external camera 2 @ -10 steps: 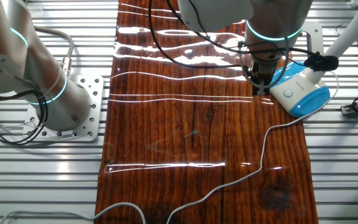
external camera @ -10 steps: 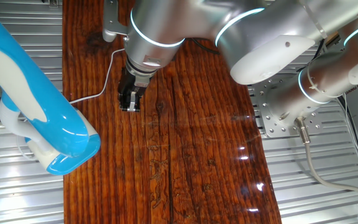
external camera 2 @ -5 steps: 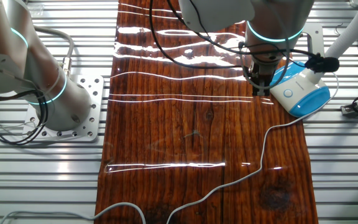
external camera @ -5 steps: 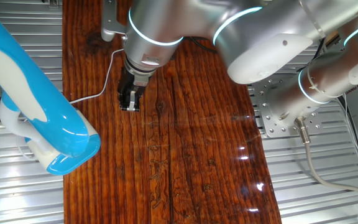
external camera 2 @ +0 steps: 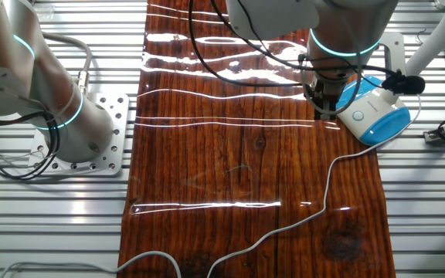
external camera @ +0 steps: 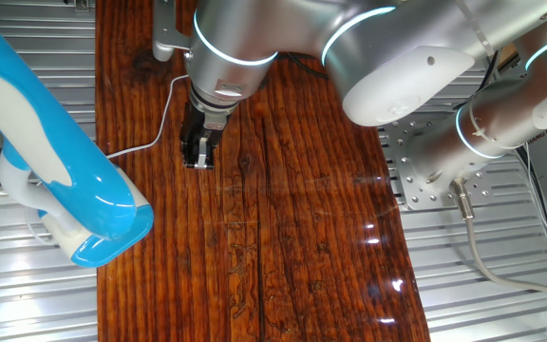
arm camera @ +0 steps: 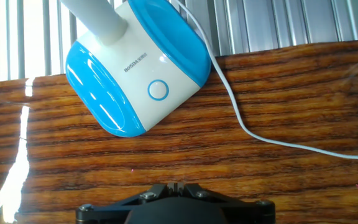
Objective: Turn on the desk lamp by pressing the button
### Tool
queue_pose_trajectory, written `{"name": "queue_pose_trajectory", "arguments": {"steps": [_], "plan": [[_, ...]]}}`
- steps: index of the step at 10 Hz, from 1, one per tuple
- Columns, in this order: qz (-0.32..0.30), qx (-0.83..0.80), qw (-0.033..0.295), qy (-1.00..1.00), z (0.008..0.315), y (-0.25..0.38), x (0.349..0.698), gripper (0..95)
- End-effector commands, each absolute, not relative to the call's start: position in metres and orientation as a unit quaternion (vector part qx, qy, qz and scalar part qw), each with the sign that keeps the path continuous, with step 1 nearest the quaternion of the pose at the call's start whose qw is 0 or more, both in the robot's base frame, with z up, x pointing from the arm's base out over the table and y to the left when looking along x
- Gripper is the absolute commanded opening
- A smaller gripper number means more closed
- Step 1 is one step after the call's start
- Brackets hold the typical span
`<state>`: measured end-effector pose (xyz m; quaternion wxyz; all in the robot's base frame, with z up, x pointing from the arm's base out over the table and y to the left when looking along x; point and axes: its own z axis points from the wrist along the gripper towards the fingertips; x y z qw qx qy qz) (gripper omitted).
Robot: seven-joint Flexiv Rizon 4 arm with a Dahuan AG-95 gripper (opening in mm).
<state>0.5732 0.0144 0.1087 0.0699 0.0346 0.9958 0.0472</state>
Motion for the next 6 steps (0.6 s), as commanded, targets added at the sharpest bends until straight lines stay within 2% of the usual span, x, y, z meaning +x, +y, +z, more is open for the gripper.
{"name": "queue_pose_trajectory", "arguments": {"steps": [1,6], "plan": [[0.048,0.029,0.071,0.996,0.1085,0.0143,0.5721,0.0],[0.047,0.028,0.071,0.996,0.1083,0.0144,0.5719,0.0]]}}
